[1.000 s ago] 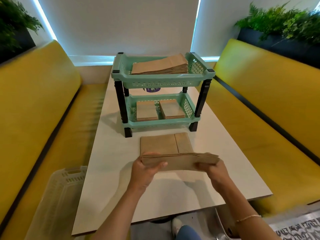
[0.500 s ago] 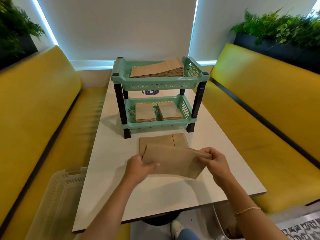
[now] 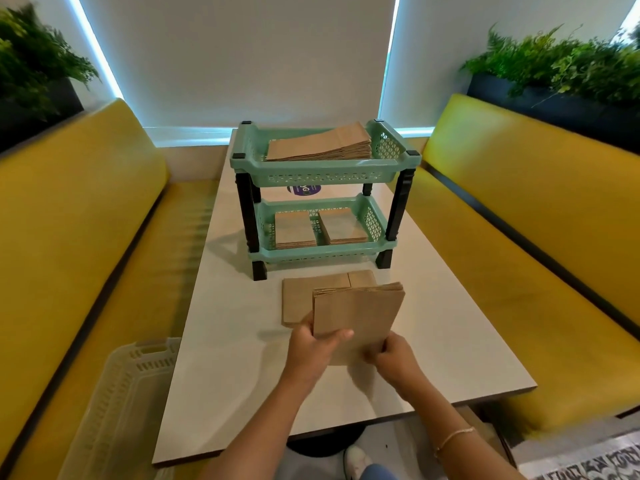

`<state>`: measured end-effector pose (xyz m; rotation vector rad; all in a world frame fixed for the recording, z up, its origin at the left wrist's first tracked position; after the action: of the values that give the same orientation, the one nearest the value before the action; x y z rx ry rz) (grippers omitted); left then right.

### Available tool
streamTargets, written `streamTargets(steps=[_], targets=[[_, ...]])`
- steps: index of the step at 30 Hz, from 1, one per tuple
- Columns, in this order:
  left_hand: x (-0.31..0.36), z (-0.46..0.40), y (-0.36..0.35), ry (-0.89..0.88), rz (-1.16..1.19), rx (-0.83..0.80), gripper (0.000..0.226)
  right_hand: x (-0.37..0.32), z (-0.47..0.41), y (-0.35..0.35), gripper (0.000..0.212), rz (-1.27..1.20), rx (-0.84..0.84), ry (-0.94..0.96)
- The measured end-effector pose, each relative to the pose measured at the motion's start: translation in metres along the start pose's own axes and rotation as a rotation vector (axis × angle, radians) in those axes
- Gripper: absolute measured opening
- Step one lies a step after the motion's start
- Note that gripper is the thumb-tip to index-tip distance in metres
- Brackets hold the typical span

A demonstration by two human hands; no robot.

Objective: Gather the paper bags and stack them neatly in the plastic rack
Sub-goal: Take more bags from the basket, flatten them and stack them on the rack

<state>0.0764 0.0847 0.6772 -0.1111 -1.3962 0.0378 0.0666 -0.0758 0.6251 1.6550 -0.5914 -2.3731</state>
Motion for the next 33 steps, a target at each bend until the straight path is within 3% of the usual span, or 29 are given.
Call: streamTargets(steps=[5,8,11,14,17,22,26,30,33], targets=[[-0.002,-0.009,0.005,-0.022,-0.081,-0.010,0.041,-0.011,-0.004,0.000,0.026,-0.013,-0.019,0.040],[-0.015,-0.013,0.011,0.055,-0.326,-0.033,0.054,-0.006,0.002,-0.007,0.022,-0.010,-0.050,0.005],[-0.014,-0.016,0.019,0.096,-0.586,-0.100,0.041,-0.020,0.003,0.001,0.019,-0.161,-0.042,0.030],[0.023,-0.019,0.023,-0.006,-0.898,-0.180,0.034,-0.045,-0.001,0.033,0.025,-0.495,0.029,0.078],[0.071,-0.018,0.026,-0.156,-1.136,-0.174,0.028,-0.055,-0.003,0.059,0.023,-0.473,0.029,0.145],[0.078,-0.019,0.031,-0.159,-1.067,-0.183,0.025,-0.019,-0.001,0.053,0.018,-0.206,0.060,0.013],[0.043,-0.017,0.023,-0.152,-1.225,-0.248,0.026,0.004,0.005,0.031,0.022,-0.051,0.056,-0.031],[0.039,-0.023,0.021,-0.140,-1.298,-0.292,0.020,-0.006,0.002,0.033,0.021,-0.054,0.019,-0.018],[0.055,-0.029,0.028,-0.120,-1.115,-0.218,0.027,-0.023,0.002,0.046,0.030,-0.204,0.037,0.016]])
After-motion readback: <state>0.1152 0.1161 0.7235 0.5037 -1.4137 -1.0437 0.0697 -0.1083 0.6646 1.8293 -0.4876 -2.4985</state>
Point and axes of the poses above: each hand's wrist, its own z-axis away from the middle knuckle, its own y-axis out of the back of the hand, x = y × z, the point moved 6 cm from there along -z, towards the middle knuckle, and after that the axes turned 3 degrees about z, right-handed, at the moved point
